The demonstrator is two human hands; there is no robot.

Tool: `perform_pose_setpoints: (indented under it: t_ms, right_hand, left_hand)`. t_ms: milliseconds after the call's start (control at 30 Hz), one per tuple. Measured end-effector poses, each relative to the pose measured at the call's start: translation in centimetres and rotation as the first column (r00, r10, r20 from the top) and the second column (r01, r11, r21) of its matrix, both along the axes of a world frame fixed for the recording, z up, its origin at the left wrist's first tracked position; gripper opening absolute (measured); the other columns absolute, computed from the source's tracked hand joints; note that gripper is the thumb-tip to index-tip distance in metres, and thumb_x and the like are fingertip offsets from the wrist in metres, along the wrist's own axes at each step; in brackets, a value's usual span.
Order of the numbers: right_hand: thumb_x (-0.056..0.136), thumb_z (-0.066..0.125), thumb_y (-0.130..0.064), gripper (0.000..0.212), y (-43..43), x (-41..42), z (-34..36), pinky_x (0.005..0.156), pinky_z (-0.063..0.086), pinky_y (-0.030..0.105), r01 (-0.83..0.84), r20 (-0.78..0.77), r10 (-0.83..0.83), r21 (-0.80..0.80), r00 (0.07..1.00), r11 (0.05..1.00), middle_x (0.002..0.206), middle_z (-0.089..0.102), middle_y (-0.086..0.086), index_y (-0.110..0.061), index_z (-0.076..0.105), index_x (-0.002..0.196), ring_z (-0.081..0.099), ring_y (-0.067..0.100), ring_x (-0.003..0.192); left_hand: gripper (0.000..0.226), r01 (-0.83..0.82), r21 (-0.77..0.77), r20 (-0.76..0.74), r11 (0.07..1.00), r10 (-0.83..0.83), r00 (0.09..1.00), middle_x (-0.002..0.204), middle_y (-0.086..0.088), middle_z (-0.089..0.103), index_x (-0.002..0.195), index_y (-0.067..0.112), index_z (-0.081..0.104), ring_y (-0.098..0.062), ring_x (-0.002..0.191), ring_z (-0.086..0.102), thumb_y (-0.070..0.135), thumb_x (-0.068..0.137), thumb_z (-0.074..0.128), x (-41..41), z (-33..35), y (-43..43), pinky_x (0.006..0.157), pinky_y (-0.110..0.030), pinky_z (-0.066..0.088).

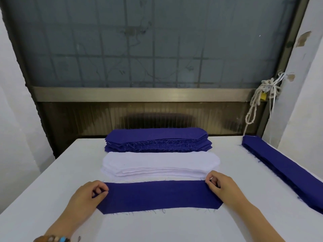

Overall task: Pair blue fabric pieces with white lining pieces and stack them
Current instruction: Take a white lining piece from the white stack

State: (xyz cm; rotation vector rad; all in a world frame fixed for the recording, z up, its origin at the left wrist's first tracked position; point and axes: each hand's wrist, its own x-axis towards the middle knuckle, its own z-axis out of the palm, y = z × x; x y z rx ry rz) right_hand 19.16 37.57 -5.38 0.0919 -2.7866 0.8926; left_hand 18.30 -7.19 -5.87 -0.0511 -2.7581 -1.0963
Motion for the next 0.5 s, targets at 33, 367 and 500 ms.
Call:
perform_pose_setpoints:
  t_ms: [33, 367, 500]
  right_hand:
    - [0.090, 0.058, -0.016, 0.017, 0.0, -0.1, 0.1, 0.056, 0.036, 0.018, 0.013, 0.007, -0.013, -0.017, 1.000, 1.000, 0.061, 0.050, -0.006, -0.028, 0.059, 0.078, 0.042, 0.006, 0.054]
    - [0.093, 0.056, -0.016, 0.011, -6.0, -4.5, 2.6, 0.062, 0.045, 0.021, 0.058, -0.196, -0.074, -0.089, 0.978, 0.994, 0.071, 0.056, -0.004, -0.021, 0.056, 0.083, 0.052, 0.015, 0.065]
    - [0.093, 0.055, -0.016, 0.009, -10.1, -6.9, 2.8, 0.067, 0.041, 0.018, -0.039, -0.276, 0.032, -0.017, 0.961, 0.999, 0.078, 0.053, -0.010, -0.024, 0.057, 0.089, 0.047, 0.007, 0.074]
  left_hand:
    - [0.020, 0.021, -0.003, 0.045, 1.000, -0.021, 0.999, 0.072, 0.002, 0.064, 0.076, 0.024, 0.070, -0.014, 0.064, 0.053, 0.007, 0.086, 0.068, -0.3, 0.5, -0.1, 0.065, -0.024, 0.045]
    - [0.019, -0.029, 0.159, -0.230, 0.987, 0.066, 0.971, 0.087, 0.003, 0.065, 0.084, 0.021, 0.067, -0.012, 0.078, 0.057, 0.004, 0.090, 0.061, -5.1, 3.2, 6.0, 0.065, -0.008, 0.042]
    - [0.018, -0.038, 0.118, -0.239, 0.992, 0.066, 0.969, 0.083, 0.006, 0.064, 0.081, 0.022, 0.067, -0.009, 0.077, 0.056, 0.007, 0.089, 0.063, -7.7, 3.0, 8.5, 0.067, -0.012, 0.038]
